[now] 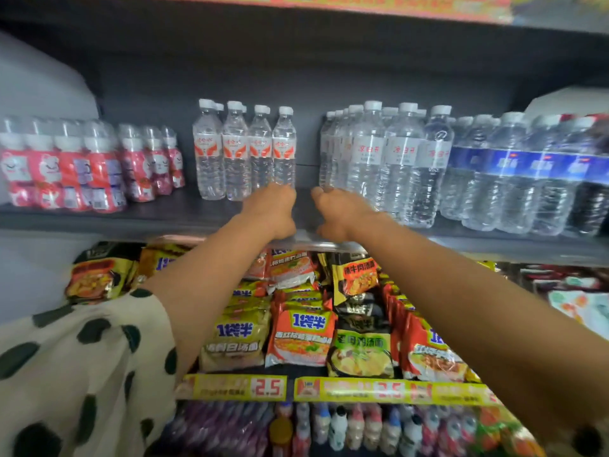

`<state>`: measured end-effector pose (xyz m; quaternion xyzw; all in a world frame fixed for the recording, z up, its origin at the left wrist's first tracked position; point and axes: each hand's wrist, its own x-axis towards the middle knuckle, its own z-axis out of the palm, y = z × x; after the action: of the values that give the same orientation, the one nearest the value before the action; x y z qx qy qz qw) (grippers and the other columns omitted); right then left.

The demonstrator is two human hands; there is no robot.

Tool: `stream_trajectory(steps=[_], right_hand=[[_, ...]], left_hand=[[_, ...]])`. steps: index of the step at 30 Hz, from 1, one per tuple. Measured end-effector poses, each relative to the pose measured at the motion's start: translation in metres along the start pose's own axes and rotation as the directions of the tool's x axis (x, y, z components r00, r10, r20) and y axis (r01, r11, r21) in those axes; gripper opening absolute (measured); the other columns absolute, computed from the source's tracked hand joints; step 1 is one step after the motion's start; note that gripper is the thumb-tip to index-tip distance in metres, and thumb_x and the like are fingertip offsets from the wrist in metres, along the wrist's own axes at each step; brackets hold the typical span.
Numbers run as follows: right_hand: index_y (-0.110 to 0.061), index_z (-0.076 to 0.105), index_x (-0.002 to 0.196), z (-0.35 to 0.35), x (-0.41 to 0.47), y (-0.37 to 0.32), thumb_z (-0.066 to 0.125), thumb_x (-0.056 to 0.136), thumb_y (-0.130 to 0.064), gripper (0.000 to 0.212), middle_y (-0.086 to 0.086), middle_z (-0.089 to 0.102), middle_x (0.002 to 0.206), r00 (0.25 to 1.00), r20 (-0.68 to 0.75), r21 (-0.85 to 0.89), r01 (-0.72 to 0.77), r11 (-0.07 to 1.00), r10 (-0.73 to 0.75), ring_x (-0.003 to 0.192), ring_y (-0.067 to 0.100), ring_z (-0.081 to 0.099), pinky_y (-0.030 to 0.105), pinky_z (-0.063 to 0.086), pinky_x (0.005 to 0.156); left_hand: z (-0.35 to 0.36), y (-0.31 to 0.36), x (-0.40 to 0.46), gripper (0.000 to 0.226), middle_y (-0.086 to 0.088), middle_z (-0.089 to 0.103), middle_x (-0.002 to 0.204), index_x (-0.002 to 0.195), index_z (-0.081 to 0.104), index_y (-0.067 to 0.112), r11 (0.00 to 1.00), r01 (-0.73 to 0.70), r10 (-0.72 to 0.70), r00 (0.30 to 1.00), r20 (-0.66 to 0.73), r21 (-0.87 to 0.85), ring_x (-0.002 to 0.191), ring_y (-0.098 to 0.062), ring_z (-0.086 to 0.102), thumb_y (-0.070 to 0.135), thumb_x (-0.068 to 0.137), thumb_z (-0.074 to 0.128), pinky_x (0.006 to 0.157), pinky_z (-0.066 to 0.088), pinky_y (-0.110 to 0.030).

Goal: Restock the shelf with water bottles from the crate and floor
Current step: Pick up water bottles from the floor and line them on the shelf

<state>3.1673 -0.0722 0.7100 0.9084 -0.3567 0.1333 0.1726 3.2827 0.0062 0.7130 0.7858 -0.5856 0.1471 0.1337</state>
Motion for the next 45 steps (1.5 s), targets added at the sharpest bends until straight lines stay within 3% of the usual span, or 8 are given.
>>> stream_trajectory(steps=[8,14,17,21,25,30,34,45], right_hand=[[-0.008,0.041,0.128,0.068,-0.119,0.033,0.061,0.083,-0.025,0.052,0.013,0.048,0.127,0.999,-0.011,0.012,0.031,0.999,-0.031,0.12,0.031,0.046,0.039,0.043,0.091],[-0.004,0.045,0.126,0.174,-0.193,0.035,0.066,0.075,-0.017,0.056,0.017,0.05,0.121,0.99,0.142,0.134,0.002,0.991,-0.021,0.113,0.035,0.049,0.04,0.044,0.083],[0.003,0.056,0.111,0.251,-0.236,0.027,0.078,0.062,-0.012,0.056,0.023,0.058,0.099,0.973,0.231,0.219,-0.029,0.975,-0.023,0.089,0.04,0.057,0.041,0.046,0.065],[0.006,0.053,0.113,0.363,-0.299,0.003,0.068,0.069,-0.005,0.048,0.029,0.053,0.111,0.902,0.429,0.302,-0.092,0.949,-0.049,0.095,0.046,0.054,0.046,0.043,0.066],[0.004,0.05,0.125,0.486,-0.359,-0.033,0.073,0.064,-0.008,0.067,0.028,0.054,0.117,0.799,0.6,0.34,-0.2,0.919,-0.048,0.104,0.046,0.055,0.048,0.051,0.076],[-0.008,0.035,0.137,0.628,-0.424,-0.069,0.062,0.084,-0.018,0.061,0.013,0.039,0.139,0.657,0.754,0.278,-0.293,0.915,-0.018,0.128,0.03,0.038,0.037,0.037,0.098],[-0.01,0.036,0.136,0.729,-0.469,-0.089,0.06,0.084,-0.018,0.058,0.012,0.042,0.134,0.604,0.797,0.245,-0.352,0.904,0.02,0.124,0.03,0.041,0.036,0.038,0.097],[-0.023,0.023,0.145,0.908,-0.523,-0.123,0.062,0.088,-0.014,0.07,0.017,0.039,0.133,0.506,0.859,0.132,-0.373,0.918,0.082,0.12,0.036,0.048,0.042,0.044,0.097]], left_hand=[[0.076,0.085,-0.069,0.037,-0.011,0.058,0.122,0.114,0.056,0.013,0.992,-0.098,0.101,0.994,0.038,-0.076,0.119,-0.032,0.051,0.019,0.08,0.067,0.09,0.048,-0.041],[0.187,0.122,-0.116,0.039,-0.014,0.059,0.116,0.114,0.056,0.008,0.982,-0.148,0.175,0.946,0.271,-0.117,0.113,-0.033,0.054,0.017,0.078,0.069,0.085,0.048,-0.042],[0.264,0.127,-0.147,0.044,-0.013,0.056,0.119,0.12,0.054,0.009,0.978,-0.119,0.182,0.888,0.422,-0.172,0.114,-0.033,0.051,0.019,0.08,0.069,0.084,0.047,-0.041],[0.381,0.128,-0.206,0.038,-0.011,0.058,0.117,0.113,0.056,0.012,0.978,-0.094,0.186,0.804,0.565,-0.187,0.111,-0.032,0.055,0.015,0.077,0.069,0.084,0.05,-0.041],[0.5,0.122,-0.267,0.045,-0.012,0.056,0.122,0.121,0.054,0.011,0.983,-0.082,0.176,0.667,0.724,-0.163,0.113,-0.031,0.054,0.016,0.079,0.069,0.088,0.047,-0.039],[0.64,0.117,-0.327,0.046,-0.011,0.055,0.124,0.122,0.052,0.011,0.983,-0.036,0.169,0.569,0.805,-0.181,0.118,-0.03,0.049,0.017,0.08,0.07,0.091,0.045,-0.04],[0.739,0.117,-0.369,0.051,-0.012,0.051,0.131,0.127,0.05,0.01,0.982,-0.011,0.166,0.539,0.826,-0.19,0.124,-0.031,0.046,0.015,0.08,0.069,0.1,0.042,-0.039],[0.893,0.111,-0.438,0.039,-0.008,0.057,0.121,0.118,0.055,0.014,0.983,-0.034,0.169,0.566,0.807,-0.181,0.115,-0.028,0.052,0.013,0.082,0.069,0.087,0.047,-0.036]])
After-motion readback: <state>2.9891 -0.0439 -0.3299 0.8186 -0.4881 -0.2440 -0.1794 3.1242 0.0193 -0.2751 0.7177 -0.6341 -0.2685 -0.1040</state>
